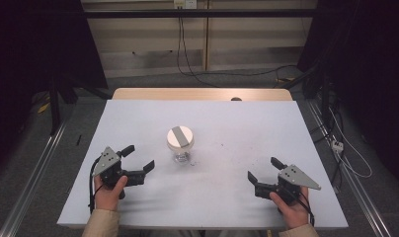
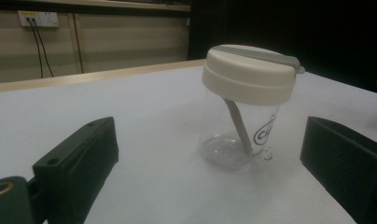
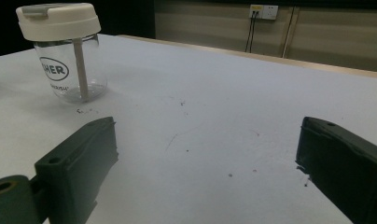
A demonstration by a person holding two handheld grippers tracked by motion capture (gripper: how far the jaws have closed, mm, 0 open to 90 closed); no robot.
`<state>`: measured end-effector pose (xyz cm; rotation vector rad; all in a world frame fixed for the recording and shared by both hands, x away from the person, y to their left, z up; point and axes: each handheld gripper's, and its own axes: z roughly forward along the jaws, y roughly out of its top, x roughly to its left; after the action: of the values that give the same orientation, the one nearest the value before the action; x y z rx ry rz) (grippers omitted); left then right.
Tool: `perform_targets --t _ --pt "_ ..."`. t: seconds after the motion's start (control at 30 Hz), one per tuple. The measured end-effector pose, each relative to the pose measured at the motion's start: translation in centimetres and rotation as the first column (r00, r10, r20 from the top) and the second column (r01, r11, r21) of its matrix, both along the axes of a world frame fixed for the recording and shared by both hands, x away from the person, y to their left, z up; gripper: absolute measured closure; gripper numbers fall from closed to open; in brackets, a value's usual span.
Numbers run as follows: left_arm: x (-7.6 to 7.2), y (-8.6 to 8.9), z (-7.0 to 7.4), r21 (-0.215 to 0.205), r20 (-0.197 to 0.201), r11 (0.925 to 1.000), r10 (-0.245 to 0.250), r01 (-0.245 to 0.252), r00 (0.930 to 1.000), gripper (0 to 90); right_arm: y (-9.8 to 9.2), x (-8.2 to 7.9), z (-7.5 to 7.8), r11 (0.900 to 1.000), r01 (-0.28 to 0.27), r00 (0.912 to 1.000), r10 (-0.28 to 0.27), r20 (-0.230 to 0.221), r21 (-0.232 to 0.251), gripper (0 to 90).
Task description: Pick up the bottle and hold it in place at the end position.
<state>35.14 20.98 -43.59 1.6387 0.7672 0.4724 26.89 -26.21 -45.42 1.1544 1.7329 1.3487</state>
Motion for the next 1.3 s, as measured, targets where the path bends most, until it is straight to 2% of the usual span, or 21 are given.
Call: perform_targets --t 0.23,0.27,0.53,1.0,1.1,1.23,1.3 --pt "0.5 -0.8 0.1 -0.014 0.002 0.9999 -0.008 0.008 1.0000 3.8 0.0 0.1 0.0 1.000 0.000 1.0000 0.000 0.000 0.004 4.9" --pt "0.7 -1.0 0.1 -0.005 0.002 0.9999 -0.013 0.013 0.9999 3.9 0.0 0.1 0.0 1.000 -0.001 1.0000 0.001 -0.001 0.003 4.9" --pt "1.1 -2.2 0.1 -0.009 -0.011 0.9995 -0.029 0.029 0.9995 4.1 0.1 0.1 -0.1 1.000 -0.008 1.0000 0.008 -0.002 -0.004 4.9" --pt "2.1 -4.7 -0.2 0.044 -0.024 0.9957 -0.081 0.082 0.9964 4.0 0.1 0.2 0.0 1.000 -0.009 1.0000 0.009 0.001 -0.009 5.0" --pt "2.3 -5.0 -0.2 0.045 -0.027 0.9949 -0.090 0.091 0.9956 4.0 0.0 0.2 0.0 1.000 -0.010 0.9999 0.010 0.002 -0.011 5.0" --pt "2.7 -5.5 -0.4 0.071 -0.026 0.9926 -0.097 0.099 0.9949 4.0 0.0 0.2 0.0 1.000 -0.007 1.0000 0.007 0.001 -0.011 5.0" --pt "3.0 -5.8 -0.5 0.072 -0.039 0.9916 -0.104 0.107 0.9938 4.0 0.0 0.3 0.0 1.000 -0.007 1.0000 0.007 0.001 -0.011 5.0"
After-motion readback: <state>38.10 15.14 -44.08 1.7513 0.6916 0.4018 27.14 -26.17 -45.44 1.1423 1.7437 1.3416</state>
